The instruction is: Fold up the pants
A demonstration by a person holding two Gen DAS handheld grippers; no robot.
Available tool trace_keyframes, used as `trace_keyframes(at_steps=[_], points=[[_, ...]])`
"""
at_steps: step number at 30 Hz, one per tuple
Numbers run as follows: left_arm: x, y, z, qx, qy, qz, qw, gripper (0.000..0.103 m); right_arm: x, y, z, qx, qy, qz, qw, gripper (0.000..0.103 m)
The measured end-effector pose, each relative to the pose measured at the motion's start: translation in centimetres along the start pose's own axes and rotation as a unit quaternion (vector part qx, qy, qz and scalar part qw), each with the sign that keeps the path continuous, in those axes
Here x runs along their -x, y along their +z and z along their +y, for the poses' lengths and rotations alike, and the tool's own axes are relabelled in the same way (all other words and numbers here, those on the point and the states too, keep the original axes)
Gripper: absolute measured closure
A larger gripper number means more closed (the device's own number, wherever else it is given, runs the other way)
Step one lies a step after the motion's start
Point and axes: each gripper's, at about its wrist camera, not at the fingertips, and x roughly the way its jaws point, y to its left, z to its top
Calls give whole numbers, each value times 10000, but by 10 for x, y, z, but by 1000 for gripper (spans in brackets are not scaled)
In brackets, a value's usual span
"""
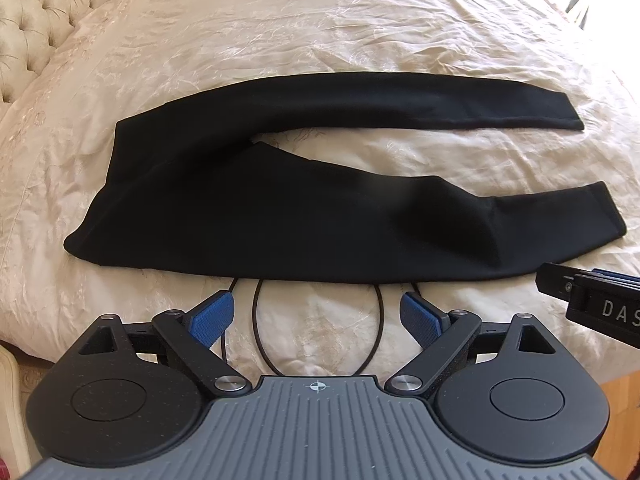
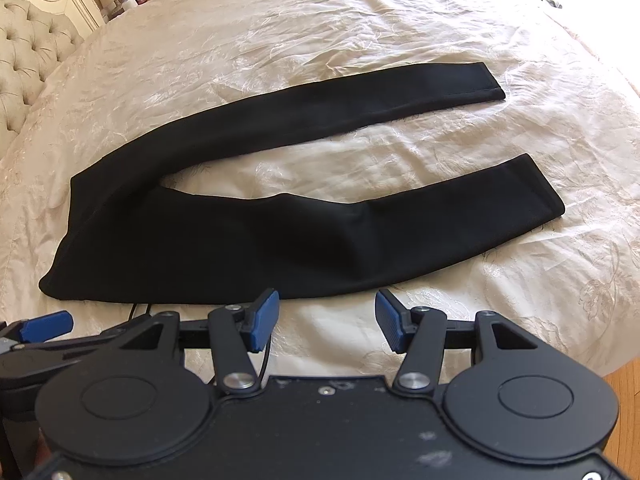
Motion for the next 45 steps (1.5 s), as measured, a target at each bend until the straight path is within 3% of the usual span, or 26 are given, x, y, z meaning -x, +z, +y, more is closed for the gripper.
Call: trace_keyframes(at_steps=[17,29,45], points=[[-1,-1,1,-18,11,42,10000,12,-3,2,6,331,-169,99,9993,46],[-2,-2,0,-44,42,62,10000,12,-8,2,16,794,-839,134,9932,46],[-3,-4,-3,10,165,99,9998,12,-7,2,16,801,-651,160,9945,47]])
